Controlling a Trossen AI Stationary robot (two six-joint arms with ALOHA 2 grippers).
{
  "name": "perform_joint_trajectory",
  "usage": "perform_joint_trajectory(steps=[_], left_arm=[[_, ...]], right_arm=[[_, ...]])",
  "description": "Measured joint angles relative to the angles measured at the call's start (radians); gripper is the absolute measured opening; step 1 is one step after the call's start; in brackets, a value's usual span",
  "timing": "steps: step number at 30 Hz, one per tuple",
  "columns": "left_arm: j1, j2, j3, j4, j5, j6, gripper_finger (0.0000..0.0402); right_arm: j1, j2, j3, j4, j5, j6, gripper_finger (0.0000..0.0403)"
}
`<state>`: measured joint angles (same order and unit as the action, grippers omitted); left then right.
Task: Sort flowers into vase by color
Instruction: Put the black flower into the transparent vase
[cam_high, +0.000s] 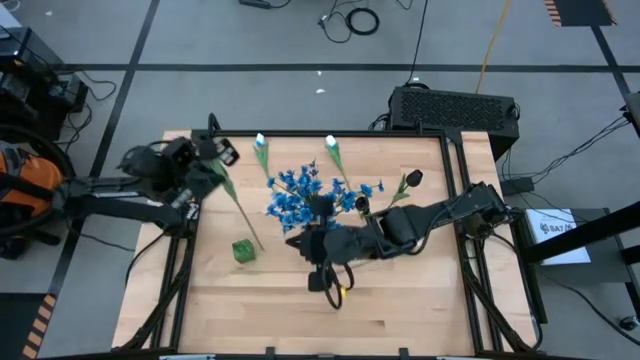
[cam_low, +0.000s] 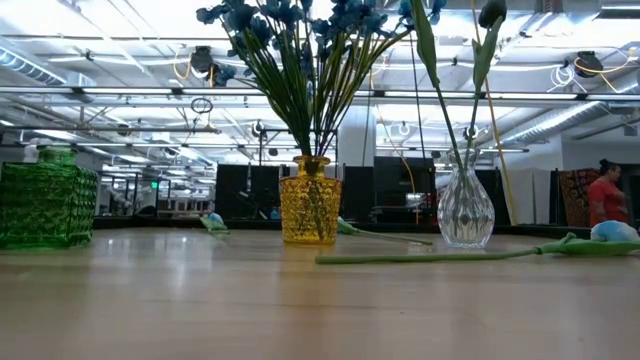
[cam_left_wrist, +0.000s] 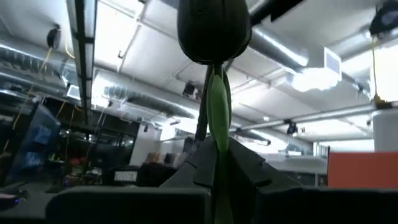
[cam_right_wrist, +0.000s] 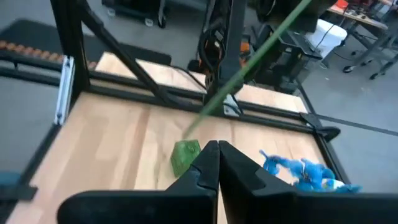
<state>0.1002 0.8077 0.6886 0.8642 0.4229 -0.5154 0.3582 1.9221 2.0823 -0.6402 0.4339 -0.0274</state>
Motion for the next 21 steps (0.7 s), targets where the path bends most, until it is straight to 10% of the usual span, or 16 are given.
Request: perform_joint_trajectory(steps=[8,21], left_arm=[[-0.188,0.144,0.089,-0.048,-0.078,0.253,0.0024],[-0.374,0.229,0.112,-0.047,-0.295,0.594,0.0024]], right_arm=[[-0.033,-0.003,0.000,0.068,-0.073,0.041,0.0016],[-0.016,-0.038,0.000,0.121,-0.076,0.042,0.0180]])
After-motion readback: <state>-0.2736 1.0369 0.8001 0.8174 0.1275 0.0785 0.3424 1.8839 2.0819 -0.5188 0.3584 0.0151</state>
